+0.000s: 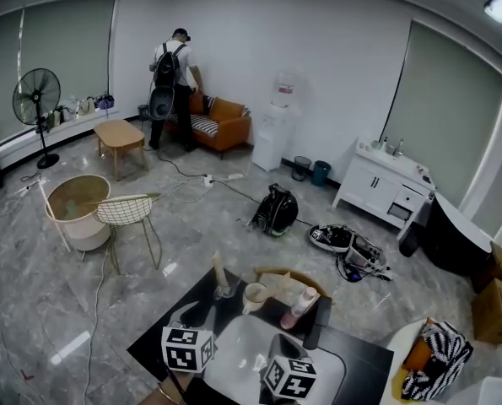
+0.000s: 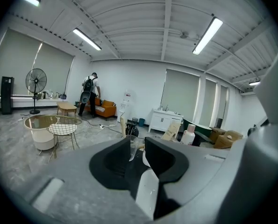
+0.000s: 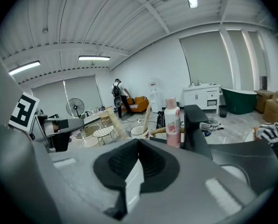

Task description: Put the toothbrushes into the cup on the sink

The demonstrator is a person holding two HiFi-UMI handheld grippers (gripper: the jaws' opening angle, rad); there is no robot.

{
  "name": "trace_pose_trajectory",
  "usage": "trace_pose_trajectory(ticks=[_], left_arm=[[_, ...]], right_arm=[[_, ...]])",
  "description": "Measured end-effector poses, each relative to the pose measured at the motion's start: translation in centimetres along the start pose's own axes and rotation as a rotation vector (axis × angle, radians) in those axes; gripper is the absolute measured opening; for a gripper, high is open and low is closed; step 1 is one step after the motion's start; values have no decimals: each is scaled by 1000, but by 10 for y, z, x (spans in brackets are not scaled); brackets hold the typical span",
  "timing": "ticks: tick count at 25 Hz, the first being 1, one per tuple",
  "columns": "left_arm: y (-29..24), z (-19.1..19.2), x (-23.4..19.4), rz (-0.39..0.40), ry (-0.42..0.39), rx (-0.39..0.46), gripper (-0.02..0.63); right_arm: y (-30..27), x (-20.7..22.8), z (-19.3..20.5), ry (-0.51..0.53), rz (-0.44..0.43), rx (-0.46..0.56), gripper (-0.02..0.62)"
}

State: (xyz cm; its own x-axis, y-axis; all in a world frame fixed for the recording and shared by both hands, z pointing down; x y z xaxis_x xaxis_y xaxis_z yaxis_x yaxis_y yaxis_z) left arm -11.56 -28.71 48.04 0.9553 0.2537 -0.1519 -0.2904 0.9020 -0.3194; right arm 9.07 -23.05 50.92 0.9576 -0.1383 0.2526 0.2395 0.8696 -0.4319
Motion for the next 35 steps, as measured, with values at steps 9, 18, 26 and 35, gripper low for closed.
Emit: trace_pose_trajectory(ticks=[9,18,26,35], left_arm=[[60,12,-3,-17,7,25,51],[100,11,-1,-31,26,62,8],[116,11,-5,-45,28,81,8],[121,13,-2,-63,25,79,8]], right_arm=[[42,-13,0,86,2,36,3],[77,-20,-10,163,19,82,3],[90,-20,-9,159,32,95,3],[100,-14,-14,170,49,123,3]])
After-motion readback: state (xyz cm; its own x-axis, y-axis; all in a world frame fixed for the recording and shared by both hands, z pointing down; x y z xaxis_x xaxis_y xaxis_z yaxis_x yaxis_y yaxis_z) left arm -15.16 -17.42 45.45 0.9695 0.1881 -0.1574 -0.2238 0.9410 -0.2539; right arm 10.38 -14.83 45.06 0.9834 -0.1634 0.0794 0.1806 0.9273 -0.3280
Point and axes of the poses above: the fingertips, and each gripper's own axes: y backward along the fingers, x to its right, z out of its underside, the point moved 4 cm from there along y, backward along the fingers, and after that the axes turned 4 degrees about -z, right-handed, at the moved point
